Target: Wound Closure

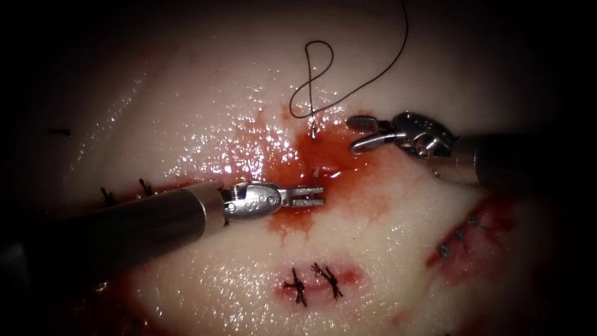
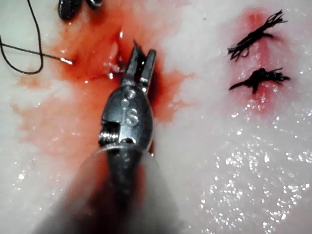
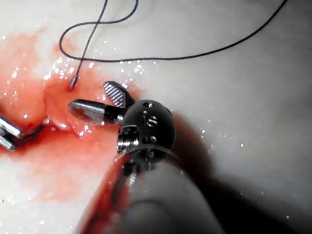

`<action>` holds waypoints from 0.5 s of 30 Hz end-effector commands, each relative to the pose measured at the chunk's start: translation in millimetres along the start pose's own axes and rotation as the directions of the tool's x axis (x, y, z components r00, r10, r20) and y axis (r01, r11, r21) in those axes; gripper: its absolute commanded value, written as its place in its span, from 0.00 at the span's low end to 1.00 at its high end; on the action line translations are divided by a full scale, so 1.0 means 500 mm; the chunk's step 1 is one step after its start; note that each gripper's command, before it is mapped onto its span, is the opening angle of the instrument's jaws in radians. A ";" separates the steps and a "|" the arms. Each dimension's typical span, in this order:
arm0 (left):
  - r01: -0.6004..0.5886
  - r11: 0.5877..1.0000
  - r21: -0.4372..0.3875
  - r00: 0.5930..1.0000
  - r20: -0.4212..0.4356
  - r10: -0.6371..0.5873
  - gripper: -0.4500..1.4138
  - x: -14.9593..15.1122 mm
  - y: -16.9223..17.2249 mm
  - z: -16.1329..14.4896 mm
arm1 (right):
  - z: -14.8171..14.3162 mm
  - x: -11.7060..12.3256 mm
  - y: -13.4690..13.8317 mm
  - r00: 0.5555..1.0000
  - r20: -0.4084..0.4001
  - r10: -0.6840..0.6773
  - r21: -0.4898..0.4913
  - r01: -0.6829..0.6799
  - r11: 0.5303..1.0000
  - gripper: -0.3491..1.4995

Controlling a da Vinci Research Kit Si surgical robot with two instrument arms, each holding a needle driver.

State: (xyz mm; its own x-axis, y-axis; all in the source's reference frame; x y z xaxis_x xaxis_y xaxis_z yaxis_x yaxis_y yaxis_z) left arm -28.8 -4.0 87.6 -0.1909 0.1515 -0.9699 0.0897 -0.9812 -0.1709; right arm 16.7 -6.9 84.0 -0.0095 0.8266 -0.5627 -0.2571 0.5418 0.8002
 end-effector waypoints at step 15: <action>0.483 0.848 -0.218 0.854 -0.098 -0.511 0.00 0.0116 0.0044 -0.0030 | -0.0025 0.0006 -0.0016 0.999 0.046 -0.030 0.006 0.029 1.000 0.12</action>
State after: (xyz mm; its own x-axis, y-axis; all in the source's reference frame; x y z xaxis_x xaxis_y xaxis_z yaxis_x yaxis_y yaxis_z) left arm -27.7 -5.0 80.7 -0.1126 0.6421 -0.7583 0.1957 -0.7339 -0.6505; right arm 15.1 -7.2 82.4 0.0268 0.8244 -0.5654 -0.2468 0.5535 0.7954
